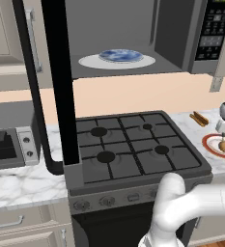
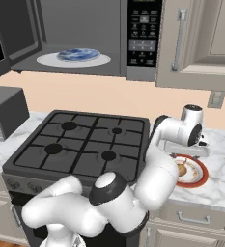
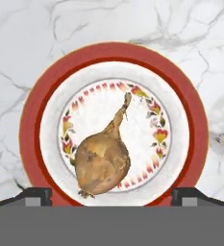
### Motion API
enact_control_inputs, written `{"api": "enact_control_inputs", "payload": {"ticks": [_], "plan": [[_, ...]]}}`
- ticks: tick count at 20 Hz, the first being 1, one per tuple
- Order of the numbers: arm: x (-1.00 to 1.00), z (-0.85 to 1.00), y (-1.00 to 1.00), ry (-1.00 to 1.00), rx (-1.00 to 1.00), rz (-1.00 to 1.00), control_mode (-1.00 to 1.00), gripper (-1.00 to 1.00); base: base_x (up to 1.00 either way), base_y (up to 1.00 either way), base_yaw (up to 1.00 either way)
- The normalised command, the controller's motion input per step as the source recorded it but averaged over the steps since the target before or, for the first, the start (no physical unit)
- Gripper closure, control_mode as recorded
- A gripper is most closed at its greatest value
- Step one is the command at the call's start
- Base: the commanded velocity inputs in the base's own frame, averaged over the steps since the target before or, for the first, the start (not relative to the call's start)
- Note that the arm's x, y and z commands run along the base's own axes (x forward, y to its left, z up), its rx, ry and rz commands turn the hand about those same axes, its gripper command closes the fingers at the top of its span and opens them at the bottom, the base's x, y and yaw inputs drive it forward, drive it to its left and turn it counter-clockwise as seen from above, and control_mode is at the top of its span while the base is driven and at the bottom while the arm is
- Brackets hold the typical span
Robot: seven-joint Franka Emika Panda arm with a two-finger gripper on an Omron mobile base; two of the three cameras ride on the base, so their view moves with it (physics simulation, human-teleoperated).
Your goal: Pick the onion from the microwave and place it on plate located on the counter.
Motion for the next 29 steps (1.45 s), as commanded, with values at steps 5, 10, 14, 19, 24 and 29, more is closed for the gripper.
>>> {"api": "enact_control_inputs", "payload": {"ticks": [5,10,14,19,24,29], "plan": [[-0.35,0.66,0.88,-0.14,-0.01,-0.07,-1.00,-1.00,0.00,0.00,0.00],[-0.38,0.53,1.00,-0.13,-0.01,-0.02,-1.00,-1.00,0.00,0.00,0.00],[-0.54,0.47,1.00,-0.14,-0.05,0.00,-1.00,-1.00,0.00,0.00,0.00],[-0.48,0.41,1.00,-0.10,-0.06,0.00,-1.00,-1.00,0.00,0.00,0.00],[-0.47,0.35,1.00,-0.05,-0.08,0.00,-1.00,-1.00,0.00,0.00,0.00],[-0.39,0.44,1.00,-0.04,-0.05,0.00,-1.00,-1.00,0.00,0.00,0.00]]}}
